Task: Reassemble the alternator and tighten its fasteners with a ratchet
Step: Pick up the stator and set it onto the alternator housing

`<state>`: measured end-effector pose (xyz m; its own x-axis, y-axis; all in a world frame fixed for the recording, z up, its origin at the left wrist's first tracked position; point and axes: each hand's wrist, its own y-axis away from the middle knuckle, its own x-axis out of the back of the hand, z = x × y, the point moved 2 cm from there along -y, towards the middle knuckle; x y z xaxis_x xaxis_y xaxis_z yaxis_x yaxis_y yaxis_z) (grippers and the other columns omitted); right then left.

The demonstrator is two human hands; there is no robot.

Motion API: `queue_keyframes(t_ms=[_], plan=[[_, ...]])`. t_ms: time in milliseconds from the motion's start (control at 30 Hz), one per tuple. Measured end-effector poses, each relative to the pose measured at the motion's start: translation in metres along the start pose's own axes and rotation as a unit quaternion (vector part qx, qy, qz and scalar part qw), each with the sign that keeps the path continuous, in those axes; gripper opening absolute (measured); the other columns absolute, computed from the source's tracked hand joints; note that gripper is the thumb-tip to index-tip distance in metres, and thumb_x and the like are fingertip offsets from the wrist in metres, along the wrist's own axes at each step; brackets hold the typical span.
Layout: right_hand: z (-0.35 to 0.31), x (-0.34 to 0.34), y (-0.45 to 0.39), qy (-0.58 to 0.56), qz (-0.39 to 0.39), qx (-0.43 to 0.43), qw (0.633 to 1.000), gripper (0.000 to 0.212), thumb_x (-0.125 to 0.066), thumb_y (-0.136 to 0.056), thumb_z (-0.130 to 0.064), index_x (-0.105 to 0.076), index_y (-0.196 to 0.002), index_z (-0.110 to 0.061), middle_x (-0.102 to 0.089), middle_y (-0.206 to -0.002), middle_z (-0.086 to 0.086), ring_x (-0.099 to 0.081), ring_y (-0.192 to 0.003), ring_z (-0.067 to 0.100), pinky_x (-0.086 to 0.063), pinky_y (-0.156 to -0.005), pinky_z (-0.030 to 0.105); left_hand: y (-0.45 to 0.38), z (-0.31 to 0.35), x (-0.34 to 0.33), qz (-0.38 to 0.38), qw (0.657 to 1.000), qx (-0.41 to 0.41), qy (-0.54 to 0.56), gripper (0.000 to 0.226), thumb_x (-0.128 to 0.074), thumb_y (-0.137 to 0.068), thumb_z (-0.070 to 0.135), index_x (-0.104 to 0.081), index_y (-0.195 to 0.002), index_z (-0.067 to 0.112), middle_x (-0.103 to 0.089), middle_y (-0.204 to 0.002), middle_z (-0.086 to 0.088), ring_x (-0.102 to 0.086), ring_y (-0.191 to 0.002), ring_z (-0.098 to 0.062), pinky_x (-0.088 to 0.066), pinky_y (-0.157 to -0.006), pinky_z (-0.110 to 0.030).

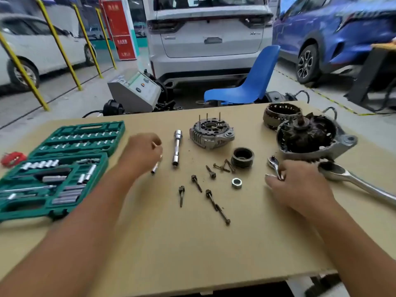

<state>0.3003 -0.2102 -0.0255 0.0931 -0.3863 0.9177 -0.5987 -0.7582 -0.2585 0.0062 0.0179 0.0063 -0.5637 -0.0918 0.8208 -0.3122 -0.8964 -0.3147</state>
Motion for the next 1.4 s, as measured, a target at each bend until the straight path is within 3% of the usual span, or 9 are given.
queue_keyframes(t_ms=[167,467,600,767,867,1033,1133,1267,1400], plan=[[0.015,-0.013,-0.015,0.025,-0.096,-0.091,0.991,0.043,-0.060,-0.082,-0.069,-0.056,-0.081,-0.025,-0.061,-0.081,-0.005,-0.061,-0.071,0.017,-0.053,-0.060,0.033,-0.009,-0.025,-0.033,-0.117,0.991,0.055,-0.044,0.037,-0.068,-0.094,0.044,-0.068,-0.122,0.020,-0.064,-0.115,-0.002,-0.059,-0.088,-0.014,-0.046,-0.073,-0.026],[0.003,-0.006,-0.006,-0.024,-0.054,-0.042,0.997,0.040,-0.065,-0.088,-0.056,-0.053,-0.070,-0.022,-0.058,-0.070,-0.004,-0.052,-0.068,0.012,-0.036,-0.053,0.034,-0.005,-0.027,-0.044,-0.081,0.988,0.036,-0.127,0.019,-0.049,-0.104,0.031,-0.059,-0.114,0.019,-0.060,-0.106,-0.003,-0.059,-0.090,-0.024,-0.050,-0.076,-0.037],[-0.025,0.013,-0.001,-0.155,0.022,0.066,0.985,0.030,-0.066,-0.087,-0.039,-0.047,-0.070,-0.023,-0.056,-0.055,-0.004,-0.053,-0.054,0.009,-0.032,-0.048,0.030,-0.009,-0.021,-0.036,0.008,1.000,-0.009,0.020,0.021,-0.046,-0.107,0.021,-0.062,-0.119,0.014,-0.061,-0.103,-0.004,-0.061,-0.088,-0.024,-0.050,-0.078,-0.037],[-0.093,0.022,-0.042,-0.285,-0.056,0.172,0.941,0.018,-0.062,-0.097,-0.026,-0.050,-0.088,-0.035,-0.062,-0.068,-0.002,-0.055,-0.051,0.007,-0.044,-0.047,0.026,0.006,-0.008,-0.026,0.034,0.964,-0.044,0.259,0.021,-0.043,-0.108,0.010,-0.063,-0.106,0.017,-0.060,-0.076,-0.001,-0.051,-0.059,-0.011,-0.044,-0.061,-0.033],[-0.124,0.002,-0.055,-0.329,-0.104,0.194,0.918,0.008,-0.061,-0.100,-0.031,-0.054,-0.098,-0.035,-0.063,-0.081,-0.005,-0.051,-0.066,0.010,-0.038,-0.058,0.029,0.019,0.007,-0.027,0.001,0.955,-0.086,0.283,0.021,-0.042,-0.107,0.016,-0.060,-0.101,0.023,-0.051,-0.066,0.007,-0.041,-0.056,-0.007,-0.037,-0.058,-0.030],[-0.124,-0.023,-0.037,-0.345,-0.098,0.253,0.899,0.010,-0.050,-0.098,-0.050,-0.051,-0.098,-0.040,-0.056,-0.065,-0.018,-0.045,-0.052,0.003,-0.032,-0.049,0.017,0.038,0.038,-0.031,-0.057,0.915,-0.128,0.379,0.017,-0.050,-0.101,0.025,-0.066,-0.108,0.030,-0.048,-0.068,0.011,-0.042,-0.062,-0.007,-0.037,-0.059,-0.019],[-0.112,-0.022,-0.030,-0.361,-0.051,0.243,0.899,0.019,-0.047,-0.092,-0.055,-0.053,-0.094,-0.036,-0.059,-0.070,-0.011,-0.050,-0.055,0.009,-0.038,-0.047,0.024,0.048,0.056,-0.041,-0.093,0.905,-0.117,0.397,0.016,-0.052,-0.100,0.031,-0.067,-0.101,0.029,-0.050,-0.067,0.013,-0.043,-0.058,-0.002,-0.037,-0.057,-0.013],[-0.110,-0.020,-0.030,-0.353,-0.024,0.236,0.905,0.008,-0.059,-0.097,-0.037,-0.052,-0.100,-0.040,-0.064,-0.073,-0.007,-0.060,-0.063,0.013,-0.049,-0.053,0.033,0.057,0.069,-0.045,-0.029,0.922,-0.112,0.370,0.024,-0.050,-0.099,0.042,-0.064,-0.088,0.027,-0.043,-0.061,-0.004,-0.038,-0.056,-0.023,-0.033,-0.053,-0.031],[-0.110,-0.018,-0.028,-0.521,-0.160,0.173,0.820,0.011,-0.059,-0.101,-0.028,-0.059,-0.096,-0.037,-0.068,-0.069,0.004,-0.056,-0.049,0.010,-0.042,-0.045,0.023,0.058,0.071,-0.038,-0.008,0.923,-0.138,0.360,0.028,-0.050,-0.102,0.034,-0.058,-0.081,0.016,-0.043,-0.065,-0.007,-0.038,-0.060,-0.024,-0.034,-0.054,-0.026]])
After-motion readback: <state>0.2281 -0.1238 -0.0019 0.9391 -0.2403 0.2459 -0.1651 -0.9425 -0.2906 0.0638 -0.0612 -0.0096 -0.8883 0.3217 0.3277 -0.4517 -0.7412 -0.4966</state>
